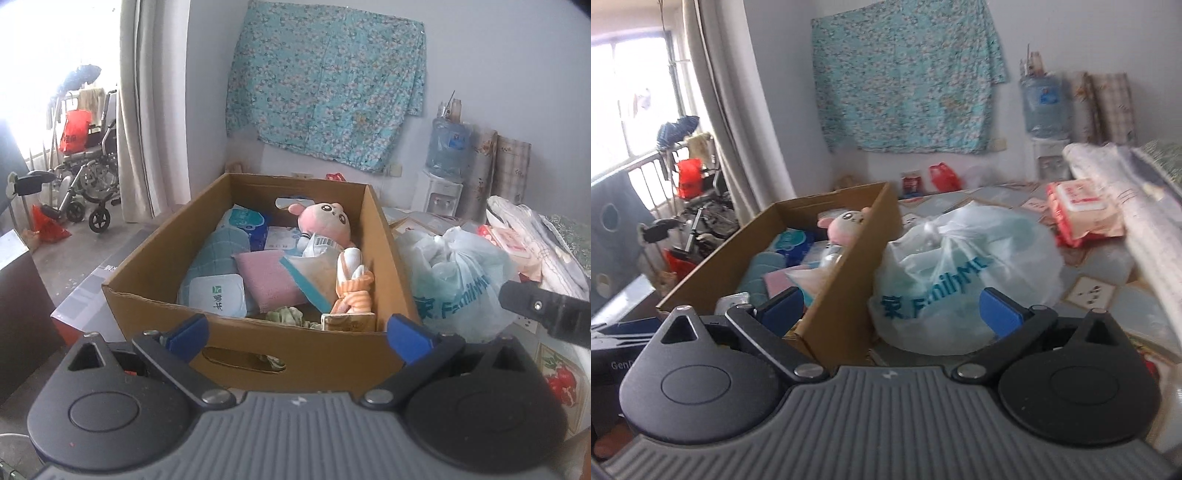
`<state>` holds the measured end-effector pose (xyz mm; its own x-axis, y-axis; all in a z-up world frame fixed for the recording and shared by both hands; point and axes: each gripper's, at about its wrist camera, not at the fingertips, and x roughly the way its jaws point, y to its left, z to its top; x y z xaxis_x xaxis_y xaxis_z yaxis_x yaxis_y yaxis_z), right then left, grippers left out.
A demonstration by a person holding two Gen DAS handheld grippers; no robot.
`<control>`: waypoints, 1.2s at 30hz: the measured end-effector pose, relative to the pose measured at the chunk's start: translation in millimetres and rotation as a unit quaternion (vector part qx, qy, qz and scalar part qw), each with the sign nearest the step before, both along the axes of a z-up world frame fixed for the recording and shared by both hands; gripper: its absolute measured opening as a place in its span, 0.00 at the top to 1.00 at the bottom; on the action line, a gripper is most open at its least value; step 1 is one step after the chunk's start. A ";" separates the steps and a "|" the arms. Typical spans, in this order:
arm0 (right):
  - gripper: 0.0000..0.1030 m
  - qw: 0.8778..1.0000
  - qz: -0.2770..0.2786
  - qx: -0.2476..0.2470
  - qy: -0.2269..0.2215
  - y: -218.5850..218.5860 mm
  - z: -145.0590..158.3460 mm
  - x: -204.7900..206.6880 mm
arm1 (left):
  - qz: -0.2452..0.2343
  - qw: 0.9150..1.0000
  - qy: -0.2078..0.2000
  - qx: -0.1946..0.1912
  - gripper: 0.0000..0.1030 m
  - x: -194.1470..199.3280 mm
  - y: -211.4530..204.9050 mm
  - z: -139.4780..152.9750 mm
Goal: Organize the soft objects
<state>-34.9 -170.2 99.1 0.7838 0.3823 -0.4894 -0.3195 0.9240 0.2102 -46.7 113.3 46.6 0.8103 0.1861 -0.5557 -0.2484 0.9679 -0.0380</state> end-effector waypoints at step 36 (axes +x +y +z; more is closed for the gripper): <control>0.01 0.996 0.040 -0.066 0.054 35.9 -11.7 4.5 | 0.010 0.996 0.078 0.029 0.00 14.4 5.2 -4.3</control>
<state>-30.5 -134.4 87.4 0.6935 0.3685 -0.6191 -0.3763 0.9180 0.1249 -32.4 118.5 42.3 0.7099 0.2377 -0.6630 -0.2668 0.9619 0.0592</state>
